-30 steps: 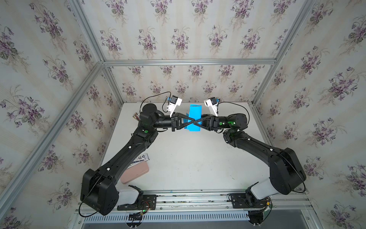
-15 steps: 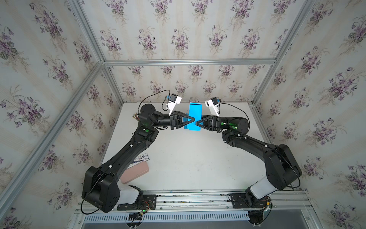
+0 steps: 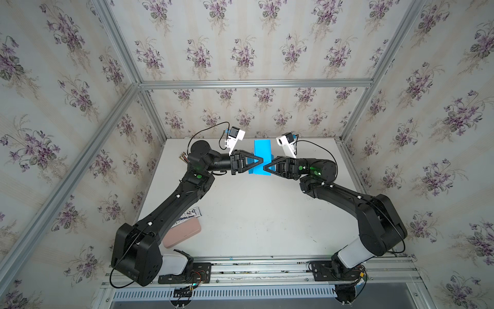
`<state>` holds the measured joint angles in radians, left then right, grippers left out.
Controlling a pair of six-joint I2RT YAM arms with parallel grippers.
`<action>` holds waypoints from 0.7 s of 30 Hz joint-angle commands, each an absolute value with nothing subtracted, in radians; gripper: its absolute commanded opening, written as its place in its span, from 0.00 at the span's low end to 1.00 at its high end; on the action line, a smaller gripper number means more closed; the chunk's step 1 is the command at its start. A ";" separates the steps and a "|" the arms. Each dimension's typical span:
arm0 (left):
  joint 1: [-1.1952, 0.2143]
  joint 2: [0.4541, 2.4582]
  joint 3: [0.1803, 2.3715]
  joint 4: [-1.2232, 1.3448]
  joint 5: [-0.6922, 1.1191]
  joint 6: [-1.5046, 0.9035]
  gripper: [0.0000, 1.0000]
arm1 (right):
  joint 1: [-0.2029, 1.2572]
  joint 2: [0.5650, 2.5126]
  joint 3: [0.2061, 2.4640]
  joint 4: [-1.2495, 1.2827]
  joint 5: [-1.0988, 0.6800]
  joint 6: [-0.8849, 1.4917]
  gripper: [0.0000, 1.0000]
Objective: Fold the square paper along the opposite sides
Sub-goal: Fold the paper.
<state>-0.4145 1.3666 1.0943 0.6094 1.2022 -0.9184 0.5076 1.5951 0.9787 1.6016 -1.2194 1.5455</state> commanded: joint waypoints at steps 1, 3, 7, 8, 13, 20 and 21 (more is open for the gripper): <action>-0.417 1.360 1.090 0.613 1.196 -0.892 0.20 | 0.508 1.600 0.987 1.665 -1.223 1.540 0.15; -0.417 1.353 1.089 0.605 1.195 -0.886 0.21 | 0.508 1.599 0.986 1.650 -1.223 1.531 0.15; -0.417 1.337 1.095 0.548 1.193 -0.846 0.22 | 0.508 1.595 0.983 1.614 -1.223 1.503 0.13; -0.416 1.332 1.098 0.534 1.191 -0.837 0.22 | 0.506 1.594 0.983 1.604 -1.221 1.497 0.13; -0.417 1.324 1.100 0.506 1.188 -0.817 0.19 | 0.504 1.587 0.979 1.565 -1.216 1.466 0.12; -0.417 1.318 1.097 0.484 1.181 -0.803 0.02 | 0.505 1.562 0.971 1.467 -1.215 1.388 0.12; -0.416 1.315 1.099 0.471 1.177 -0.795 0.00 | 0.505 1.558 0.969 1.454 -1.215 1.378 0.12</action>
